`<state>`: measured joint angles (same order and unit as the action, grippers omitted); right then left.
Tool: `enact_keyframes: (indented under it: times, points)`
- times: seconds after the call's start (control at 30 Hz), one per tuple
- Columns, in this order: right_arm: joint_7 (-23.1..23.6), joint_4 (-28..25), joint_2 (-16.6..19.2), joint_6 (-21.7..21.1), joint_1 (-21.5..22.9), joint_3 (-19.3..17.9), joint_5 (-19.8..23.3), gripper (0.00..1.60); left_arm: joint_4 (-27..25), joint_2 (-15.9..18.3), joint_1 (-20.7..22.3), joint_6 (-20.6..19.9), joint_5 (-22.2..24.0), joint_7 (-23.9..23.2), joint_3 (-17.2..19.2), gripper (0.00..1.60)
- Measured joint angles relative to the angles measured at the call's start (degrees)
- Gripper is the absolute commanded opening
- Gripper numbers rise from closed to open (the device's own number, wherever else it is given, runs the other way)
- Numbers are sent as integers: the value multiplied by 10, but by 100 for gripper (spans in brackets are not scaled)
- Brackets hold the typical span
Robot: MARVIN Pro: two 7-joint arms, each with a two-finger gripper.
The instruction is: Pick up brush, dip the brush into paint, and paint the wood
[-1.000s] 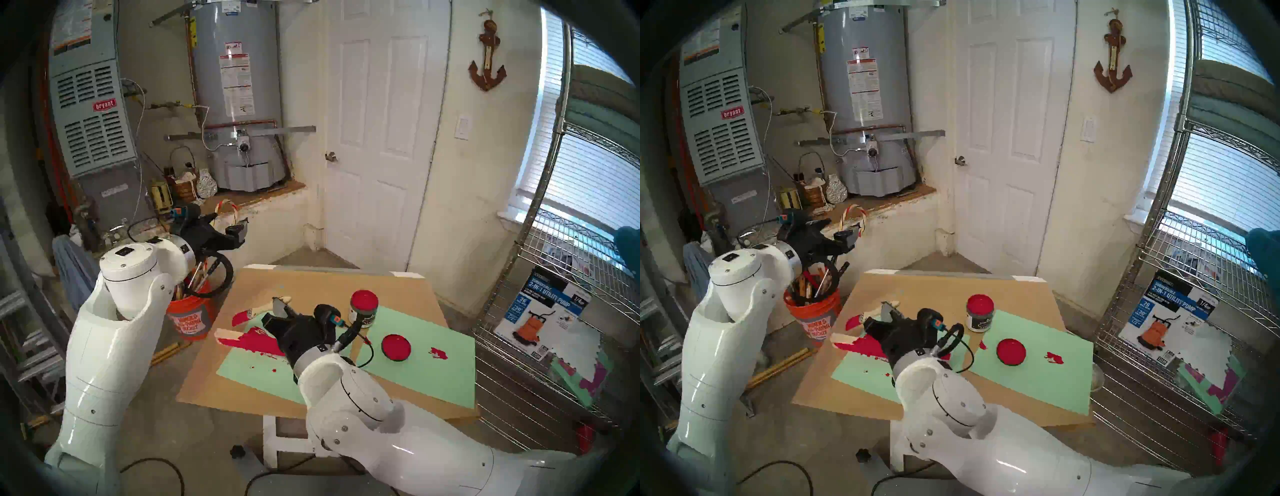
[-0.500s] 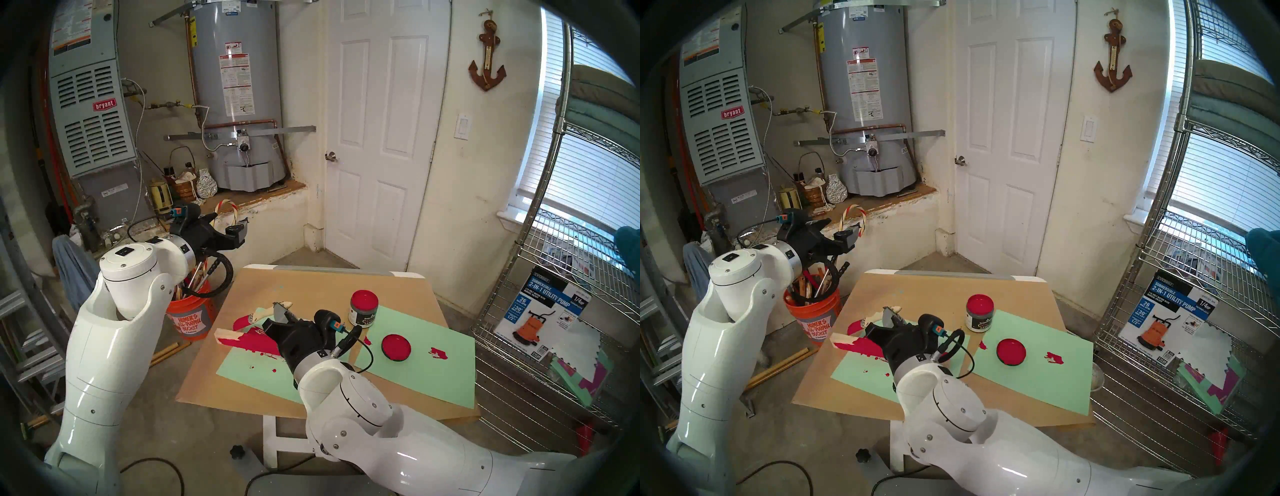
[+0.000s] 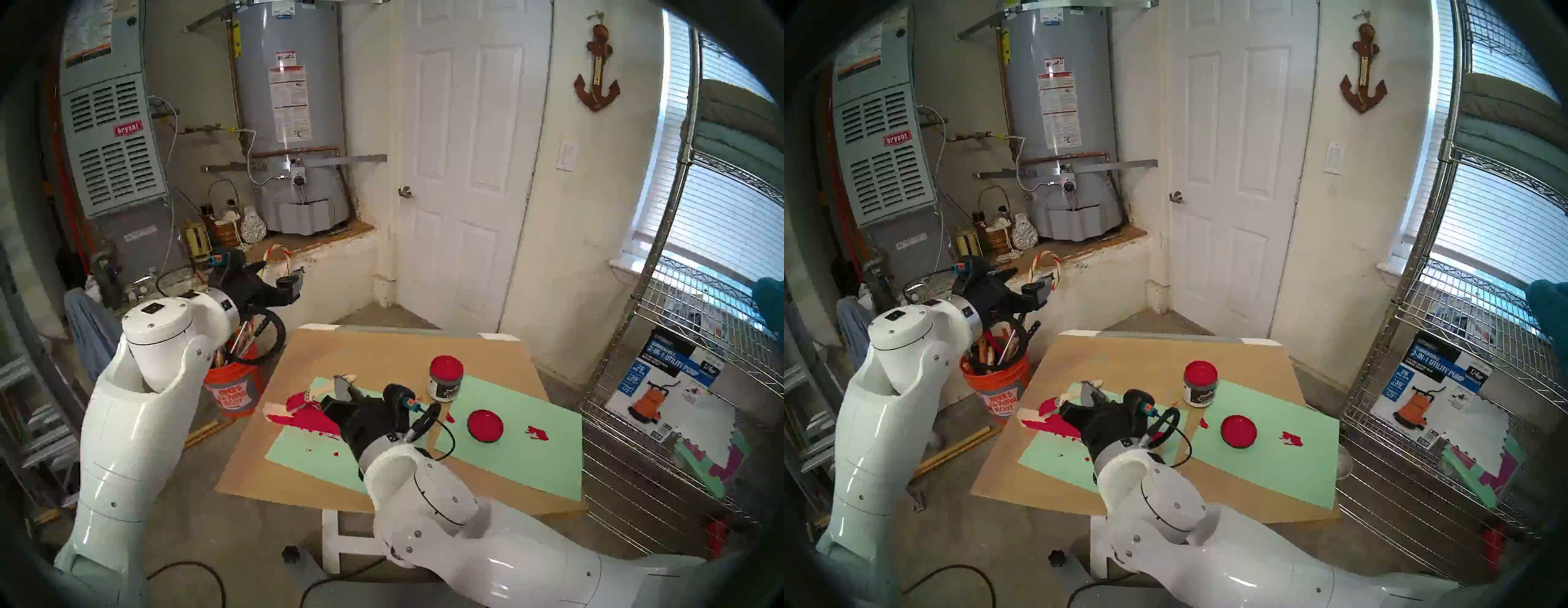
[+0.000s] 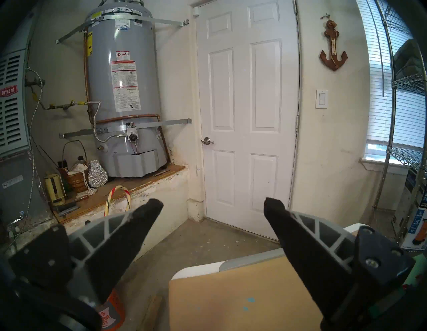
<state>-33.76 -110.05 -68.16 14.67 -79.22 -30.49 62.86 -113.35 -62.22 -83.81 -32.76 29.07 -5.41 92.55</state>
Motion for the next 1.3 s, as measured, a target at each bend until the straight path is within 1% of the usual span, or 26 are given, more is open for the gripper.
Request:
enact_keyframes:
  times: [0.57,1.0,1.13,1.3]
  points:
    - [2,8,0,1,0,3,13,0,0,1,0,0,1,1,-1,160]
    - [2,15,1,3,0,4,12,0,0,2,0,1,2,1,-1,160]
    - [2,14,4,3,-1,4,12,0,0,2,0,1,3,2,-1,160]
    - [3,4,19,4,-5,4,9,0,0,2,0,1,3,2,-1,160]
